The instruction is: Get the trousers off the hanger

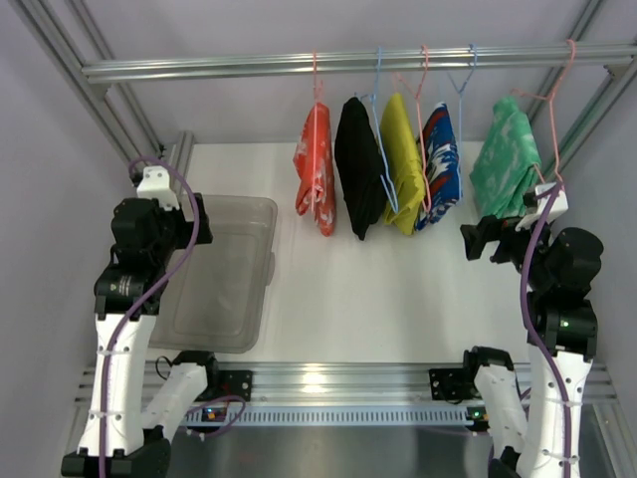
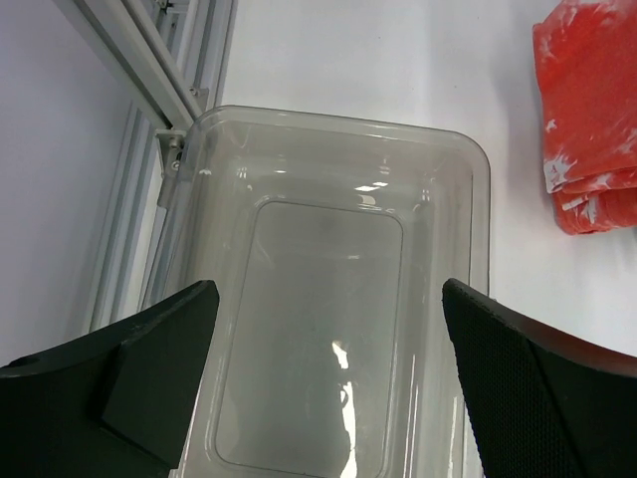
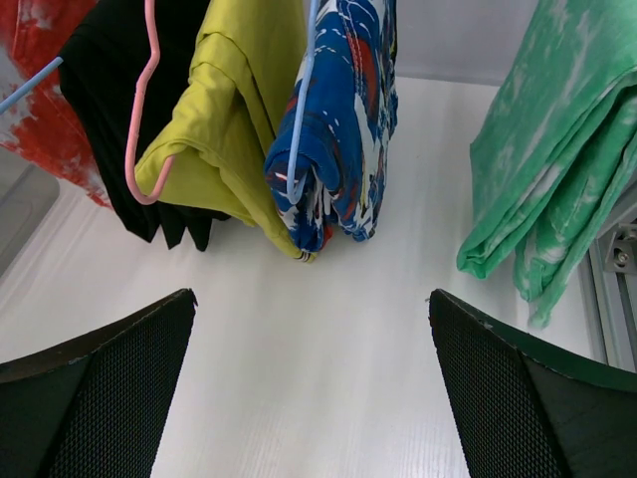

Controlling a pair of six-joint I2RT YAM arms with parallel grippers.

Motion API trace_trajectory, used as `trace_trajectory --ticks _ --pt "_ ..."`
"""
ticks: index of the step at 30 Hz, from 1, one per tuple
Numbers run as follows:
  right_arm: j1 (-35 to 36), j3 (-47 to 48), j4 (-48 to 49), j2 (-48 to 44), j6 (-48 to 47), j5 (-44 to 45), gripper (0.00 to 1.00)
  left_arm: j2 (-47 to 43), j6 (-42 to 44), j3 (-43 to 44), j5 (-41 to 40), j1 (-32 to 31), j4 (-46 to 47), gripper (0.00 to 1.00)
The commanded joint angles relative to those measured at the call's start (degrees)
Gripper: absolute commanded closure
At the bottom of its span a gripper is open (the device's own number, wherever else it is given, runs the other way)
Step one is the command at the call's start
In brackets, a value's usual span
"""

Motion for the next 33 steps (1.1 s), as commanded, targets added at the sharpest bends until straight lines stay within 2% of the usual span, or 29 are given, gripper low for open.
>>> trace_trajectory --ticks 1,5,9,10,11,12,13,15,16,18,19,20,21,22,23,26,31,33 --pt "-0.6 0.3 3.4 -0.3 0.4 -0.7 0.0 -0.2 -1.4 0.7 -0.4 0.2 2.1 0.01" --pt "-0.6 0.3 3.2 0.3 0.4 -0.7 0.01 2.2 0.7 3.9 4.1 0.2 -1.7 0.01" --pt "-0.6 0.4 2.9 1.0 0.4 -1.6 0.01 5.0 -3.4 7.0 15.4 0.3 -2.8 0.01" --pt "-0.6 0.4 2.7 1.1 0.4 -1.7 0.01 5.8 -5.4 7.4 22.6 0.3 -2.3 0.01" --pt "-0.6 0.4 2.7 1.2 0.4 -1.9 0.01 6.1 -7.0 7.6 26.5 0.3 -1.2 0.01" --pt "-0.6 0.5 2.5 1.3 0.4 -2.1 0.0 6.2 -10.8 6.5 30.6 0.3 2.8 0.01" --pt "-0.6 0.5 2.4 1.5 0.3 -2.2 0.01 5.7 -12.9 5.3 38.6 0.3 6.1 0.01" --pt "-0.6 0.9 2.1 1.7 0.2 -2.4 0.0 4.4 -18.8 -0.2 44.4 0.3 14.8 0.01" --pt "-0.6 1.1 1.7 1.9 0.2 -2.5 0.0 3.7 -26.4 -2.2 49.1 0.3 25.6 0.01" --pt "-0.6 1.7 1.4 2.1 0.1 -2.6 0.0 4.4 -35.8 -7.2 53.5 0.3 38.7 0.01" --pt "-0.6 1.8 1.2 2.2 0.1 -2.7 0.01 7.0 -45.2 -8.0 55.2 0.2 51.3 0.01" --pt "-0.6 2.1 0.9 2.2 -0.1 -2.6 0.0 8.8 -49.6 -8.1 58.0 0.2 56.0 0.01" --pt "-0.6 2.2 0.9 2.4 -0.3 -2.6 0.0 12.7 -57.6 -8.3 59.2 0.2 61.3 0.01" --pt "-0.6 2.4 0.7 2.5 -0.5 -2.6 0.0 14.6 -61.4 -8.8 60.2 0.2 67.8 0.01" --pt "-0.6 2.5 0.4 2.5 -0.7 -2.6 0.0 16.0 -64.4 -8.9 61.0 0.1 79.2 0.01" --pt "-0.6 3.1 0.2 3.4 -1.1 -2.8 0.0 21.8 -66.6 -5.9 61.3 -2.3 85.1 0.03" --pt "-0.6 3.5 0.5 5.0 -0.9 -3.2 0.0 31.1 -65.2 -0.2 62.1 -8.6 87.6 0.05" --pt "-0.6 3.7 0.4 5.2 -0.9 -3.3 0.01 33.8 -66.3 0.3 60.1 -9.8 93.1 0.07"
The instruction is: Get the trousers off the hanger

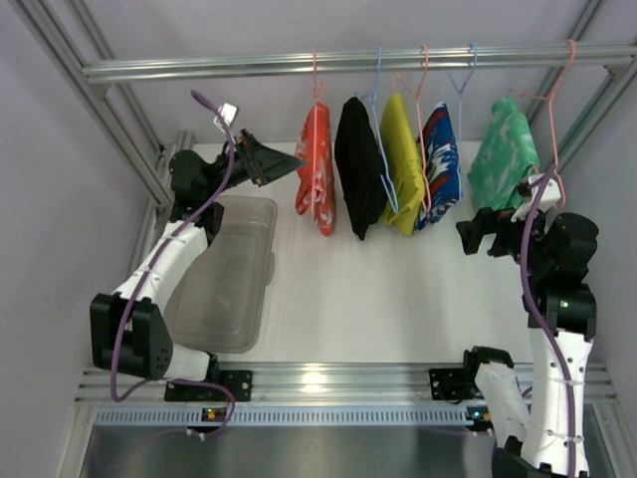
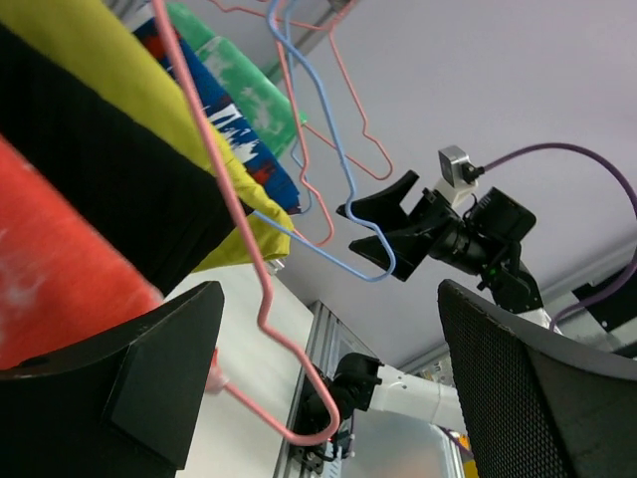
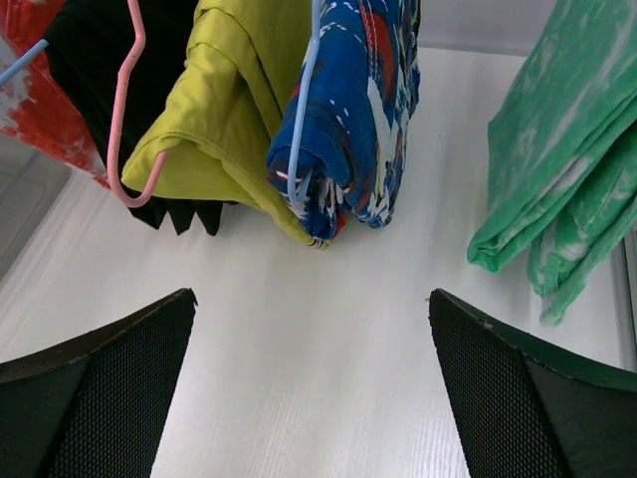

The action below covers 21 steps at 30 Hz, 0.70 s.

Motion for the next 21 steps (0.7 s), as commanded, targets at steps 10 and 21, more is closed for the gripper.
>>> trace_trajectory --ticks 10,21 --pt "-0.6 2.8 1.1 1.1 -1.2 -1.0 0.0 10.2 -1.4 9.8 -4.4 -6.0 17.9 0.13" --pt "-0.6 2.5 1.2 1.6 -2.2 -0.8 0.01 16.5 -3.2 12.3 -9.6 -8.1 18.4 0.17"
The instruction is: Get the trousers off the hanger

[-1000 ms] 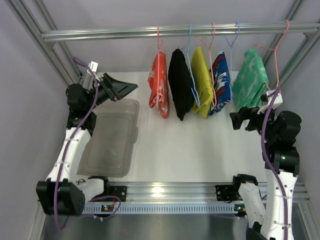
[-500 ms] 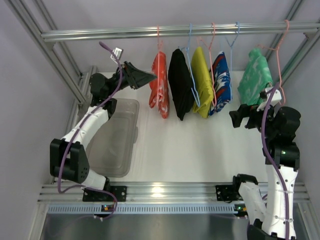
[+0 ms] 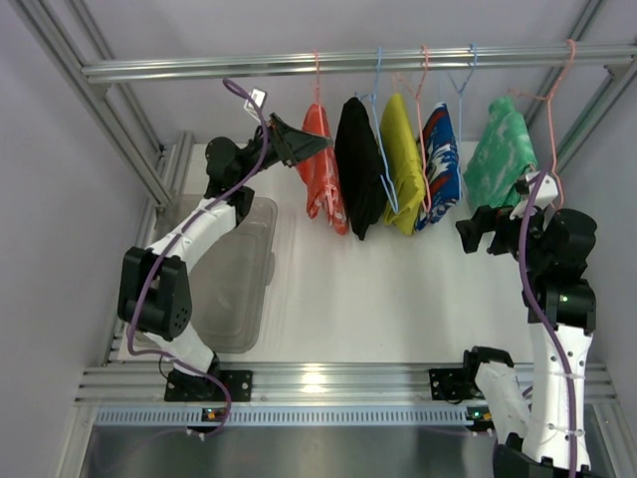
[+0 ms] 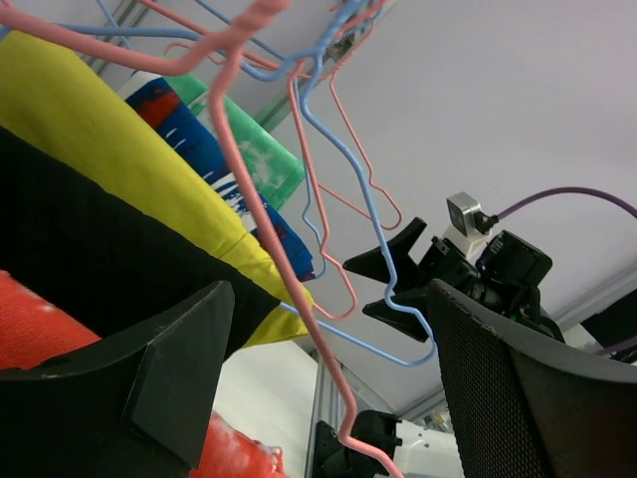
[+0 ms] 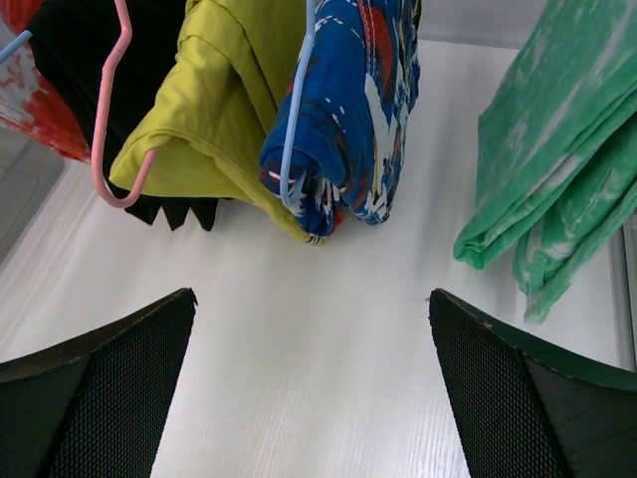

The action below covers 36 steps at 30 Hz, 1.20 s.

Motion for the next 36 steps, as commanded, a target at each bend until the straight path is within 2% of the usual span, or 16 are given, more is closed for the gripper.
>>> trace_trajectory --ticks 1,9,13,16,22,23,24,28,36 --pt "-0.6 1.9 1.3 0.0 -1.1 -0.7 0.01 0.4 -0.5 1.9 -3.0 0.2 5.3 0.17" --pt "-0.6 0.4 2.5 0.0 -0.9 -0.7 0.0 1.9 -5.5 2.8 -2.1 -1.0 10.8 0.28" --pt "-0.6 0.6 2.7 0.2 -0.8 -0.9 0.0 1.3 -5.0 2.9 -1.7 -4.1 9.7 0.29" --pt "-0.6 0.8 2.8 0.4 -0.8 -0.9 0.0 1.6 -5.5 3.1 -2.8 -4.6 8.5 0.37" --pt "-0.6 2.3 2.5 0.1 0.1 -1.4 0.0 1.4 -10.1 5.5 -5.0 -3.3 6.5 0.67" --pt "-0.6 2.6 2.4 0.1 0.2 -1.7 0.0 0.9 -9.9 6.5 -4.9 -3.4 6.1 0.72" --pt "-0.6 2.8 2.7 0.0 0.7 -1.9 0.0 0.6 -9.3 7.2 -4.7 -3.4 4.1 0.81" --pt "-0.6 3.5 3.8 -0.4 2.9 -3.6 0.01 -0.9 -5.1 11.6 -3.4 -3.3 -2.6 1.0" --pt "-0.6 5.8 5.0 -0.5 6.7 -6.9 0.01 -3.4 5.8 24.0 0.1 -3.2 -14.7 1.0"
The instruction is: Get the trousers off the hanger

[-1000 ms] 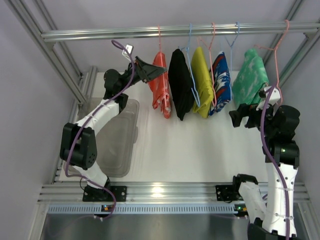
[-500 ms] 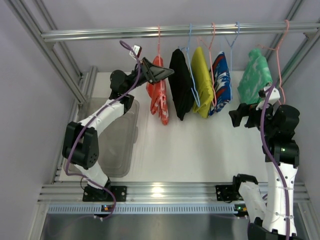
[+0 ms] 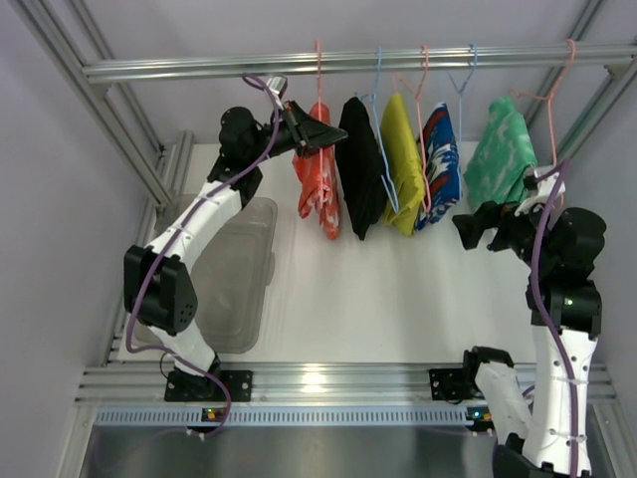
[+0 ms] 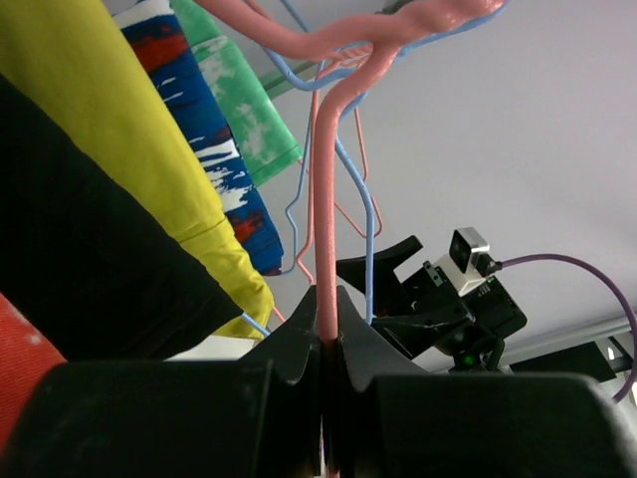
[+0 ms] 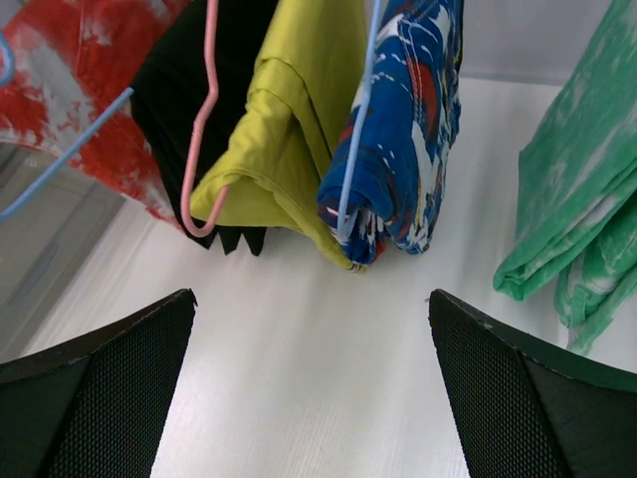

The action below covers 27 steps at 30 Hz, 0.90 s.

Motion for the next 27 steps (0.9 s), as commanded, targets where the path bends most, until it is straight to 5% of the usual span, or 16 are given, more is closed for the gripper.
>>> trace_trajectory --ticks 1,6,14,27 --pt "-0.6 3.5 4.2 -0.8 2.7 -3.2 0.0 -6.7 9.9 11.4 2.1 0.0 8.3 1.0" --pt "-0.6 4.5 8.4 -1.6 7.7 -7.0 0.01 -12.4 11.0 6.5 2.9 -0.1 5.1 1.0" --pt "-0.6 6.5 14.1 -1.0 14.3 -10.8 0.01 -26.7 12.3 -13.5 -0.2 -0.1 5.1 1.0" --pt "-0.4 6.7 20.5 3.3 20.9 -15.5 0.01 -26.5 21.2 -13.2 0.4 -1.0 0.0 1.0"
